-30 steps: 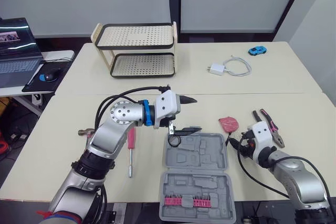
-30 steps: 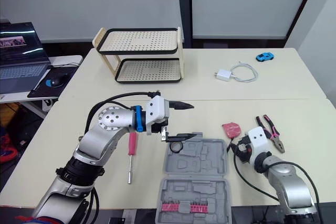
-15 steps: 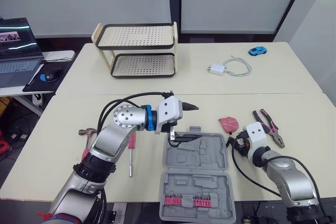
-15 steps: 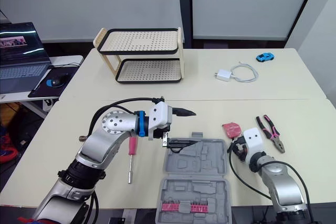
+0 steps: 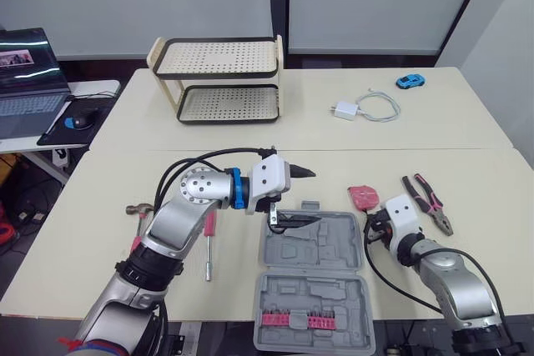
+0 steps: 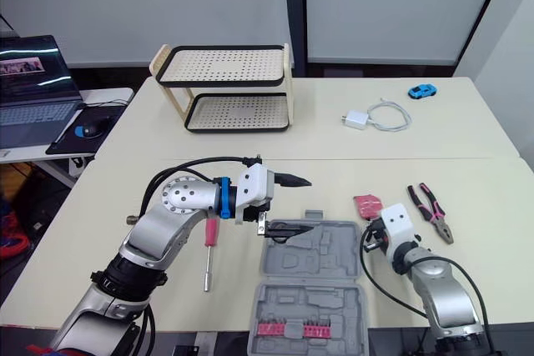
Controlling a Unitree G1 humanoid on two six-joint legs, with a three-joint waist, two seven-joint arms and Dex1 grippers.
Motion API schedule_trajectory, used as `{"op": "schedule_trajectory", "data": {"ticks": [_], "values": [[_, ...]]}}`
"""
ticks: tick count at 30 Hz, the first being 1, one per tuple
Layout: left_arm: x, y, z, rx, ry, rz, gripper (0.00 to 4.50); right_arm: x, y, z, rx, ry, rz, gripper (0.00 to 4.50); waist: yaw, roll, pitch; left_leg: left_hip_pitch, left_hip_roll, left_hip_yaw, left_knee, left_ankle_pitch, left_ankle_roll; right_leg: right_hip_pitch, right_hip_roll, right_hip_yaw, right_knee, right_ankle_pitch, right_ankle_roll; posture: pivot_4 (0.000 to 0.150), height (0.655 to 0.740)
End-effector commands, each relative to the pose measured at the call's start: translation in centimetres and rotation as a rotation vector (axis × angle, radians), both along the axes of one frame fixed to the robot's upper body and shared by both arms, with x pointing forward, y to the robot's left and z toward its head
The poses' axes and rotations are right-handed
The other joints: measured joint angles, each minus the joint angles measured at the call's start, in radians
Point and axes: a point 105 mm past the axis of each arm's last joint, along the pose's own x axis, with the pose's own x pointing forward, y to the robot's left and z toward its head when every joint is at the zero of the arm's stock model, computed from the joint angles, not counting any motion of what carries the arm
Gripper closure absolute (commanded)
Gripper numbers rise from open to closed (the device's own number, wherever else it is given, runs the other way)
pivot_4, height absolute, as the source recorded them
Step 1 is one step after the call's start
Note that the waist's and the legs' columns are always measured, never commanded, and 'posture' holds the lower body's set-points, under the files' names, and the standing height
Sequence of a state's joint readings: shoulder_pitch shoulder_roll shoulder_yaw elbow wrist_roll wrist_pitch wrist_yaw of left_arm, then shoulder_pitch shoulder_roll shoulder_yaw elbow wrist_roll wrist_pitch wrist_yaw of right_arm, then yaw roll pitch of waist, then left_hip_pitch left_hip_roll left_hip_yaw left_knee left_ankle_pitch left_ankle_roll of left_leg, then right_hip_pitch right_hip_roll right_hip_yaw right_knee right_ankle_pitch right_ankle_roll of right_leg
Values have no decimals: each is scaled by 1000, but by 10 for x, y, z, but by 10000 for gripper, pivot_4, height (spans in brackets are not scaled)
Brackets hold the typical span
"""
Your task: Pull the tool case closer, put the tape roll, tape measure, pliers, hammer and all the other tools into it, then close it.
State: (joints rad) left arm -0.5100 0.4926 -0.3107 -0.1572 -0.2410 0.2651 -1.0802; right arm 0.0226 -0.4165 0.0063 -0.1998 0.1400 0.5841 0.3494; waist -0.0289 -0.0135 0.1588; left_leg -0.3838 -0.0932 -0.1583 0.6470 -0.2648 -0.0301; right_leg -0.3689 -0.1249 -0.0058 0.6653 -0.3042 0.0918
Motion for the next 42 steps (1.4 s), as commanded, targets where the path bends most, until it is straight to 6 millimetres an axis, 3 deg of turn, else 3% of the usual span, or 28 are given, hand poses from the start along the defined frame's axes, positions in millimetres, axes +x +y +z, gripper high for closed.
{"op": "schedule_trajectory", "data": {"ticks": [1, 16, 20, 34, 41, 42], "values": [[-10, -4, 7, -14, -12, -43, 0, -9, -11, 5, 1, 15, -16, 44654, 3, 0, 0, 0, 0, 0, 0, 0, 0, 0, 0, 0, 0, 0, 0, 1500, 7400], [-53, 1, -9, 48, 190, -202, 0, -108, -18, 11, 74, 340, 214, 44654, 3, 0, 0, 0, 1, 0, 0, -2, 5, 1, 0, -1, 0, 0, 0, 1500, 7400], [-55, 0, -8, 45, 193, -203, 0, -122, -15, 10, 93, 391, 232, 44654, 5, 0, 0, 0, 1, 0, 0, -2, 5, 1, 0, -1, -1, 0, 0, 1500, 7400], [-58, -1, -2, 51, 208, -202, 0, -140, -3, 7, 114, 499, 286, 44654, 6, 0, 0, 0, 1, 0, 0, -2, 5, 1, 0, -1, -1, 0, 0, 1500, 7400], [-58, -2, -2, 50, 208, -204, 0, -136, 0, 11, 117, 495, 283, 44654, 7, 0, 0, 0, 1, 0, 0, -2, 5, 2, 0, -1, -1, 0, 0, 1500, 7400], [-58, -2, -3, 49, 209, -205, 0, -136, 0, 11, 117, 497, 294, 42798, 7, 0, 0, 0, 0, 0, 0, -2, 5, 2, 0, -1, -1, 0, 0, 1500, 7400]]}}
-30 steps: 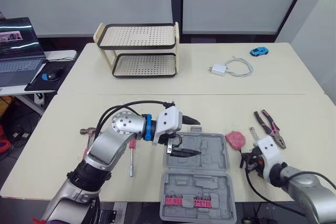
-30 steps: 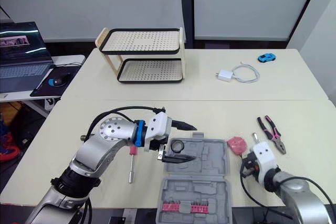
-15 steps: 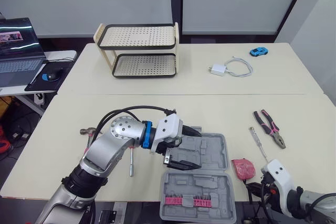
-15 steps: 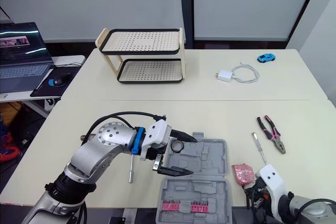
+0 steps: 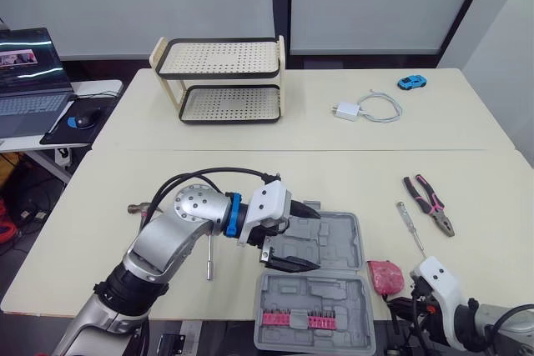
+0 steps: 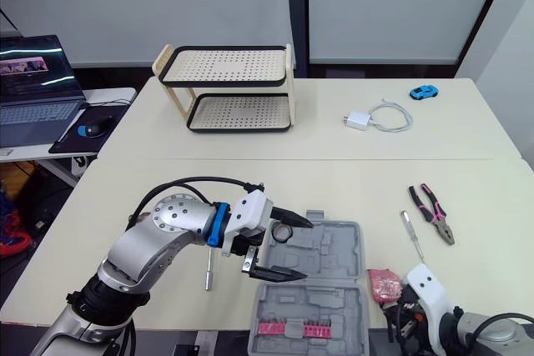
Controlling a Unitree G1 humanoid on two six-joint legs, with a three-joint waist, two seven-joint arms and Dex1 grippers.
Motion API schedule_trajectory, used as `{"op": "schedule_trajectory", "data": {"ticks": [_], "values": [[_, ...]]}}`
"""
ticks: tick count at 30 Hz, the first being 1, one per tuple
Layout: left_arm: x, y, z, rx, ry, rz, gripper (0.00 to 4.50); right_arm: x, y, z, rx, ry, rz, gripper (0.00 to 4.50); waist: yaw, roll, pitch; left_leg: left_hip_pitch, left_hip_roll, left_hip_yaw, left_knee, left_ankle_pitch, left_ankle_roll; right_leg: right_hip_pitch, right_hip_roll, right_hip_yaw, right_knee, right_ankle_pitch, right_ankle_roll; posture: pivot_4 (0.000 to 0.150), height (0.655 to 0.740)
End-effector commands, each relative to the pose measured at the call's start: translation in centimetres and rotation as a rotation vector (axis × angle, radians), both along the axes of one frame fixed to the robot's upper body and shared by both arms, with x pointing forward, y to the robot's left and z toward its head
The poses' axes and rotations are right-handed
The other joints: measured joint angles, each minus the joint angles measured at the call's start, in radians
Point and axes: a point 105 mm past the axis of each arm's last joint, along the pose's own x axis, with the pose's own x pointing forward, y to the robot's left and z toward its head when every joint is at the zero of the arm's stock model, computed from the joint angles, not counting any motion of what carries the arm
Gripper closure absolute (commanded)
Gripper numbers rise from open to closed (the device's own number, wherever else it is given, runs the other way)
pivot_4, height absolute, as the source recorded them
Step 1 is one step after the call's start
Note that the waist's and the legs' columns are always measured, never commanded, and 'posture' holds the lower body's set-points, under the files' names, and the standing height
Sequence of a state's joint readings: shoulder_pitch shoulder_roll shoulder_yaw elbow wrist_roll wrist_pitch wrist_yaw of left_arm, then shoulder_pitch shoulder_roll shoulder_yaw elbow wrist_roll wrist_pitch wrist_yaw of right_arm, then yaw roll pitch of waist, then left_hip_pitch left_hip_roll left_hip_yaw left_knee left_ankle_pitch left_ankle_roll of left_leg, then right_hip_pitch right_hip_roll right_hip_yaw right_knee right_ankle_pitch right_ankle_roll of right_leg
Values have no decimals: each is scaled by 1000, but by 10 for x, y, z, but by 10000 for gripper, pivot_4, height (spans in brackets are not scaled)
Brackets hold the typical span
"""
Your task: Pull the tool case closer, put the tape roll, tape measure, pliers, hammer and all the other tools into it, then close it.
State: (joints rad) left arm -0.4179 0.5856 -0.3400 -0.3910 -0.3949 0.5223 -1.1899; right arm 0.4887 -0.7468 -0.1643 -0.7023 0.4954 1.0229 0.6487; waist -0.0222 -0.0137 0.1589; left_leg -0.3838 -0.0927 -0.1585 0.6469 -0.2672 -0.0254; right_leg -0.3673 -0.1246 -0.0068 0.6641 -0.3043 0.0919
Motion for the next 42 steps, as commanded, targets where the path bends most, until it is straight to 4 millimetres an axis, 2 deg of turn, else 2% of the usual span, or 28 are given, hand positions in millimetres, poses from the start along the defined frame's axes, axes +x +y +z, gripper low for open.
{"op": "schedule_trajectory", "data": {"ticks": [1, 3, 8, 10, 13, 16, 21, 30, 42], "values": [[-4, -4, 8, -22, -27, -30, 0, 1, 3, 7, 5, -18, 38, 40637, 0, 0, 0, 0, 0, 0, 0, 0, 0, 0, 0, 0, 0, 0, 0, 1500, 7400], [-4, -3, 7, -23, -27, -31, 0, 0, 2, 10, 26, -7, 38, 35917, 1, 0, 0, 0, 0, 0, 0, 0, 0, 0, 0, 0, 0, 0, 0, 1500, 7400], [-6, 1, 5, -22, -25, -45, 0, -4, -7, 33, 106, 33, 107, 17707, 1, 0, 0, 0, 0, 0, 0, 0, 0, 1, 0, 0, 0, 0, 0, 1500, 7400], [-8, 3, 4, -25, -24, -58, 0, -2, -9, 46, 122, 3, 193, 10444, 1, 0, 0, 0, 0, 0, 0, 0, 0, 2, 0, -1, -1, 0, 0, 1500, 7400], [-12, 3, 3, -42, -74, -97, 0, -1, -10, 56, 72, -115, 452, 330, 1, 0, 0, 2, 0, 0, 0, 0, 0, 4, 0, -2, -1, 0, 0, 1500, 7400], [-13, 0, 4, -87, -149, -106, 0, 5, -16, 50, 13, -289, 687, 330, 3, -1, 1, 3, 1, 0, 0, 0, 0, 7, 0, -3, -3, 0, 0, 1500, 7400], [-18, 1, 2, -98, -159, -121, 0, 27, -22, 41, -10, -476, 811, 330, 0, -2, 1, 6, 1, -1, 0, 2, -3, 11, 0, -3, -6, 0, 0, 1500, 7400], [-21, 2, 1, -117, -189, -109, 0, 46, -31, 15, -23, -477, 813, 330, 0, -1, 1, 6, 0, -1, 0, 2, -4, 12, 0, -2, -7, 0, 0, 1500, 7400], [-20, 2, -1, -101, -192, -108, 0, 52, -26, 0, -17, -435, 806, 330, 0, -1, 1, 6, 0, -2, 0, 2, -4, 12, 0, -2, -7, 0, 0, 1500, 7400]]}}
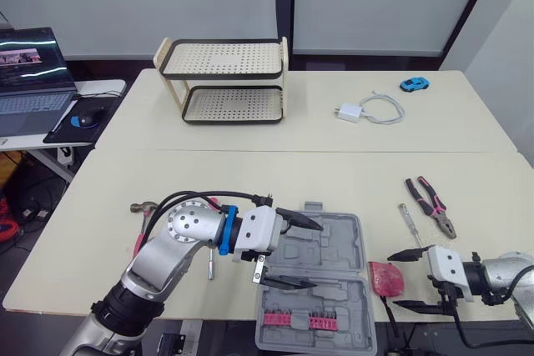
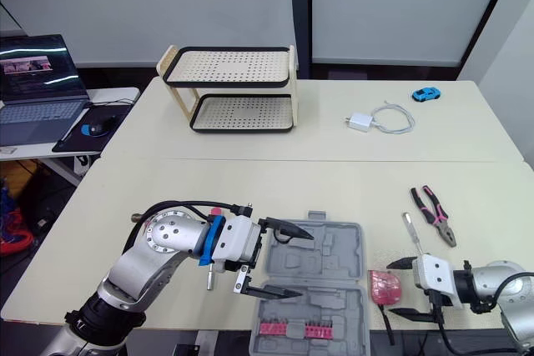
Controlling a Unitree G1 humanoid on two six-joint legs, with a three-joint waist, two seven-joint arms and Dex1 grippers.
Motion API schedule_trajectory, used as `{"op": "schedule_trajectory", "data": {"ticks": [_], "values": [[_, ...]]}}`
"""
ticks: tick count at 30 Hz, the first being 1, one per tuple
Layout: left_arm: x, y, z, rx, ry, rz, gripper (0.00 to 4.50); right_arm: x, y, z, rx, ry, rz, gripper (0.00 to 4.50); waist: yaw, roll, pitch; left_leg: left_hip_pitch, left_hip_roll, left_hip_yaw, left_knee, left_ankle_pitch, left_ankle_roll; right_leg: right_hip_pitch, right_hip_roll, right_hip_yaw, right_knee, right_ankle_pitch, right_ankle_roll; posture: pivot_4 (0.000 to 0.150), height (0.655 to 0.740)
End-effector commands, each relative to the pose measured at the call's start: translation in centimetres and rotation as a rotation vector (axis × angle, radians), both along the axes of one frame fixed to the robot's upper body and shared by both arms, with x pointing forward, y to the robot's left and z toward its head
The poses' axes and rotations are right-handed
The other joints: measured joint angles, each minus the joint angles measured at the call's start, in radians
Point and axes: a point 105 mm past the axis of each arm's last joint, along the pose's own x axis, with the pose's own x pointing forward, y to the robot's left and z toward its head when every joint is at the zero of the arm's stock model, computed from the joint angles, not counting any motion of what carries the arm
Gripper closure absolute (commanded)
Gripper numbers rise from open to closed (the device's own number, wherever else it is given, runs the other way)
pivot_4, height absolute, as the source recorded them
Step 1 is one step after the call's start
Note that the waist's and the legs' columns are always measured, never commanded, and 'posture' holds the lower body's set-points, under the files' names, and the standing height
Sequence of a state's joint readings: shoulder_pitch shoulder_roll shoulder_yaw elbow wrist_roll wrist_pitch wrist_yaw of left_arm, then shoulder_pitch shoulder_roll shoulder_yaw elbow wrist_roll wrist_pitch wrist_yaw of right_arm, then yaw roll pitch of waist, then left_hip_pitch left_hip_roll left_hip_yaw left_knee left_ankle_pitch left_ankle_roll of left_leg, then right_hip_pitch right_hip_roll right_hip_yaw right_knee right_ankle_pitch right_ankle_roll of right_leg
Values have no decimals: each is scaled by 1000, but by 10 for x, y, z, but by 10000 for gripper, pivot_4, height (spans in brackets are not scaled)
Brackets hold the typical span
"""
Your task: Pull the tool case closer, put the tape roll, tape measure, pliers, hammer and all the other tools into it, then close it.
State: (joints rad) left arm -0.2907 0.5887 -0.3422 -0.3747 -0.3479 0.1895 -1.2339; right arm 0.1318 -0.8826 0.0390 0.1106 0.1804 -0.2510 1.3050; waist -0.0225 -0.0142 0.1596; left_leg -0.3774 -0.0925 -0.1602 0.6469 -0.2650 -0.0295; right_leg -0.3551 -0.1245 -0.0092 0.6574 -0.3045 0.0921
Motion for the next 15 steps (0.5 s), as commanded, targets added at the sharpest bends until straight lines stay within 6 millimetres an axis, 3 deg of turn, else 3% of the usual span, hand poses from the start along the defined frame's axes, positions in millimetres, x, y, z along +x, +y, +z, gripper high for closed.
{"op": "schedule_trajectory", "data": {"ticks": [1, 8, 15], "values": [[-2, -2, 7, -8, -36, -19, 0, 4, 4, 1, 11, -10, -7, 330, 0, 0, 0, 0, 0, 0, 0, 0, 0, 0, 0, 0, 0, 0, 0, 1500, 7400], [-2, -1, 6, 2, -30, -15, 0, 13, 6, -4, 16, -17, -50, 330, 0, 0, 0, 0, 0, 0, 0, 0, 0, 0, 0, 0, 0, 0, 0, 1500, 7400], [-1, 0, 7, 9, -31, -13, 0, 9, 5, -8, -23, 5, -37, 330, 0, 0, 0, 0, 0, 0, 0, 0, 0, 0, 0, 0, 0, 0, 0, 1500, 7400]]}}
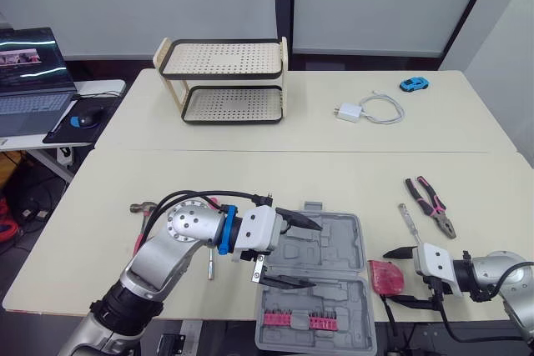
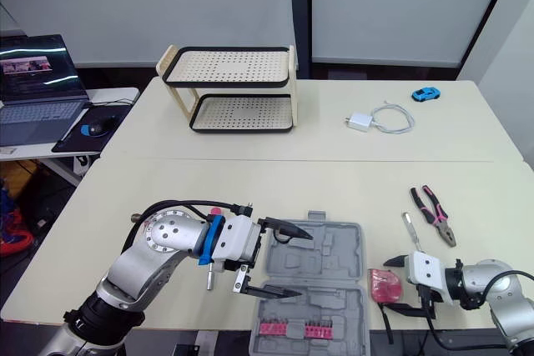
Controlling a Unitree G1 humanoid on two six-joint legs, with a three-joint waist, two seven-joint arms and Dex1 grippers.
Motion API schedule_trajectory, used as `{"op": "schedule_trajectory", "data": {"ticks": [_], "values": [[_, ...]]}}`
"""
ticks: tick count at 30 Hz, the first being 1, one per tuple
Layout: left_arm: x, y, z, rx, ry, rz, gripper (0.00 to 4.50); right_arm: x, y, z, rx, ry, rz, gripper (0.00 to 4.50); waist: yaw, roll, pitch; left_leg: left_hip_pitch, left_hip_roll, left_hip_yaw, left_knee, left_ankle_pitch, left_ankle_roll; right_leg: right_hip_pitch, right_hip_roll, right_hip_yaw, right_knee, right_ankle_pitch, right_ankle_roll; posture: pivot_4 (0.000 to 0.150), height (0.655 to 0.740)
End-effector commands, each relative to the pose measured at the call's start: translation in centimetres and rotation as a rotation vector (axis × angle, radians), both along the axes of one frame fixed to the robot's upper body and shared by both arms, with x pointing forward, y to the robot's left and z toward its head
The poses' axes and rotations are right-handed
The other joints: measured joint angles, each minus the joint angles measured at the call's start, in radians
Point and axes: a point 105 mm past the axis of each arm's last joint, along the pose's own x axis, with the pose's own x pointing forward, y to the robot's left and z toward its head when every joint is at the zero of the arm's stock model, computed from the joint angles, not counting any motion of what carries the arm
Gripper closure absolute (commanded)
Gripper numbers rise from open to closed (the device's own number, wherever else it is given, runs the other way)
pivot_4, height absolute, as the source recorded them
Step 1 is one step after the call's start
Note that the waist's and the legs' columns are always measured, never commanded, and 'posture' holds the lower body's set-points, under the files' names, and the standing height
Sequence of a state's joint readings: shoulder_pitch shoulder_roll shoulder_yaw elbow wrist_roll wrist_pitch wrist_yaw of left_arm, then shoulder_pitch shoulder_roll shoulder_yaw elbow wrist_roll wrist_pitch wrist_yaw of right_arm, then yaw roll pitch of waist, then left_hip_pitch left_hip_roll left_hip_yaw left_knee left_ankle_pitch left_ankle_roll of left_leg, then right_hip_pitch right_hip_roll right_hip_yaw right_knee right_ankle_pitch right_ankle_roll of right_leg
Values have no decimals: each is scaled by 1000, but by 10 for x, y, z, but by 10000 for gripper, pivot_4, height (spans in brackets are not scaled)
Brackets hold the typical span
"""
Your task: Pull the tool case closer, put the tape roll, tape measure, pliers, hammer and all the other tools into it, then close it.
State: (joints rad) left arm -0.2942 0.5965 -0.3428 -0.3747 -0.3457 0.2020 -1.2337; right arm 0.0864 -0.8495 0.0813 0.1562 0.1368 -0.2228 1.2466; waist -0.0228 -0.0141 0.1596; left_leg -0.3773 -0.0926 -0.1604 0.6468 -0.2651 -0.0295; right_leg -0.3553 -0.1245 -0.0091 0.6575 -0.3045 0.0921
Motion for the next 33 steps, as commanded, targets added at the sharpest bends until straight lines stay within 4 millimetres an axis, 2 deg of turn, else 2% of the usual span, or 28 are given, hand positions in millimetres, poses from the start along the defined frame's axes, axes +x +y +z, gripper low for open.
{"op": "schedule_trajectory", "data": {"ticks": [1, 8, 11, 13, 19, 24, 27, 30, 33], "values": [[-2, -1, 8, -5, -36, -19, 0, -2, 1, 3, -14, 6, 15, 330, 0, 0, 0, 0, 0, 0, 0, 0, 0, 0, 0, 0, 0, 0, 0, 1500, 7400], [-4, -3, 8, -7, -37, -22, 0, -3, 0, 1, -3, 13, -20, 330, 0, 0, 0, 0, 0, 0, 0, 0, 0, 0, 0, 0, 0, 0, 0, 1500, 7400], [-5, -4, 8, -7, -37, -25, 0, -5, -2, -2, -2, 17, -24, 5684, 0, 0, 0, 0, 0, 0, 0, 0, 0, 0, 0, 0, 0, 0, 0, 1500, 7400], [-5, -4, 7, -7, -37, -25, 0, -5, -2, -2, 5, 15, -31, 11897, 0, 0, 0, 0, 0, 0, 0, 0, 0, 0, 0, 0, 0, 0, 0, 1500, 7400], [-3, -3, 8, -14, -34, -17, 0, -1, -4, 7, 27, -7, -48, 12531, 0, 0, 0, 0, 0, 0, 0, 0, 0, 0, 0, 0, 0, 0, 0, 1500, 7400], [4, 1, 12, -53, -26, 18, 0, 1, -8, 29, -10, -33, -51, 12531, 2, 1, 0, 0, 0, 0, 0, 0, 0, 0, 0, 0, 0, 0, 0, 1500, 7400], [8, 5, 18, -126, -33, 77, 0, 6, -6, 49, -46, -45, -69, 12531, 1, 1, 0, 0, 0, 0, 0, 0, 1, -1, 0, 0, 0, 0, 0, 1500, 7400], [16, 16, 14, -112, -38, 175, 0, 15, 5, 73, -84, -71, -89, 12531, 0, 1, 0, 0, 0, 0, 0, -1, 1, -1, 0, 0, 0, 0, 0, 1500, 7400], [15, 27, 11, -104, 36, 234, 0, 27, 18, 92, -173, -99, -105, 12531, -1, 2, 0, -1, 0, 0, 0, -1, 2, -2, 0, 0, 0, 0, 0, 1500, 7400]]}}
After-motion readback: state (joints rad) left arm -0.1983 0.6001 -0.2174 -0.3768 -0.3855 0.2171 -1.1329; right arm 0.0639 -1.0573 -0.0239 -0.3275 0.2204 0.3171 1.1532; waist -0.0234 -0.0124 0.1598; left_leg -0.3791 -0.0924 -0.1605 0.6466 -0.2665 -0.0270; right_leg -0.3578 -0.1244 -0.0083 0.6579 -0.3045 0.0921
